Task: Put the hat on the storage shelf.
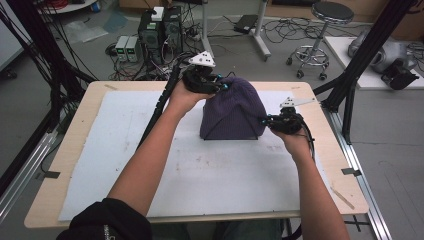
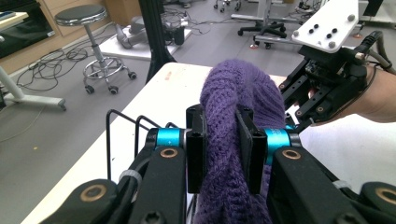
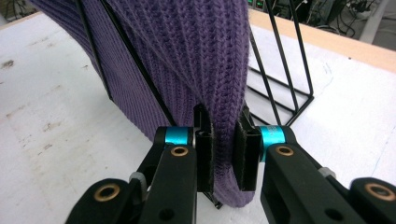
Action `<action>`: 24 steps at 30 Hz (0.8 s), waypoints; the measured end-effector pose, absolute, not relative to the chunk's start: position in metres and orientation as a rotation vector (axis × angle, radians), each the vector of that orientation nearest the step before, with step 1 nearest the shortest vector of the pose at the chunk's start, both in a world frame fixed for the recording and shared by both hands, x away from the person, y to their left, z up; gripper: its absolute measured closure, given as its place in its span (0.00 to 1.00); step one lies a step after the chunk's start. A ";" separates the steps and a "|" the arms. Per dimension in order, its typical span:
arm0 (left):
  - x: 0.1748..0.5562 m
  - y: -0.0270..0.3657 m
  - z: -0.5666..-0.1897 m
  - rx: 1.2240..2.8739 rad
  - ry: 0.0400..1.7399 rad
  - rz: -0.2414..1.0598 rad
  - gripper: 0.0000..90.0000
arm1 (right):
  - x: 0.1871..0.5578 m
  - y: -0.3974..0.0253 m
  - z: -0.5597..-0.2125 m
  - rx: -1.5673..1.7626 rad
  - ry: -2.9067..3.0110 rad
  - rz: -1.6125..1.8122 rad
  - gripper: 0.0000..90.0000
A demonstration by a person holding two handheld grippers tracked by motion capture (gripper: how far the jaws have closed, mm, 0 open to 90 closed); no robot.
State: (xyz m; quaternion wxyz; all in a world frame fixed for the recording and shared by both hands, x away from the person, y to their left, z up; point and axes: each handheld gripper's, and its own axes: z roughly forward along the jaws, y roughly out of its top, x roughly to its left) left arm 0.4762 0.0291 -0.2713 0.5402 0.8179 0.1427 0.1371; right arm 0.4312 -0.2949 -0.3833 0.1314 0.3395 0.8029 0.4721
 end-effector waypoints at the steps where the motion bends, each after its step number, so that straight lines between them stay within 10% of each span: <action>1: 0.476 0.029 -0.272 1.943 0.340 0.324 0.85 | 0.431 -0.295 -0.384 0.986 2.328 1.372 0.91; 6: 0.477 0.031 -0.274 1.935 0.359 0.304 0.83 | 0.430 -0.294 -0.383 0.986 2.330 1.377 0.89; 11: 0.478 0.032 -0.273 1.905 0.413 0.320 0.60 | 0.433 -0.296 -0.386 1.099 2.292 1.348 0.47; 24: 0.456 0.068 -0.259 1.814 0.472 0.390 0.36 | 0.411 -0.299 -0.344 0.971 2.184 1.387 0.30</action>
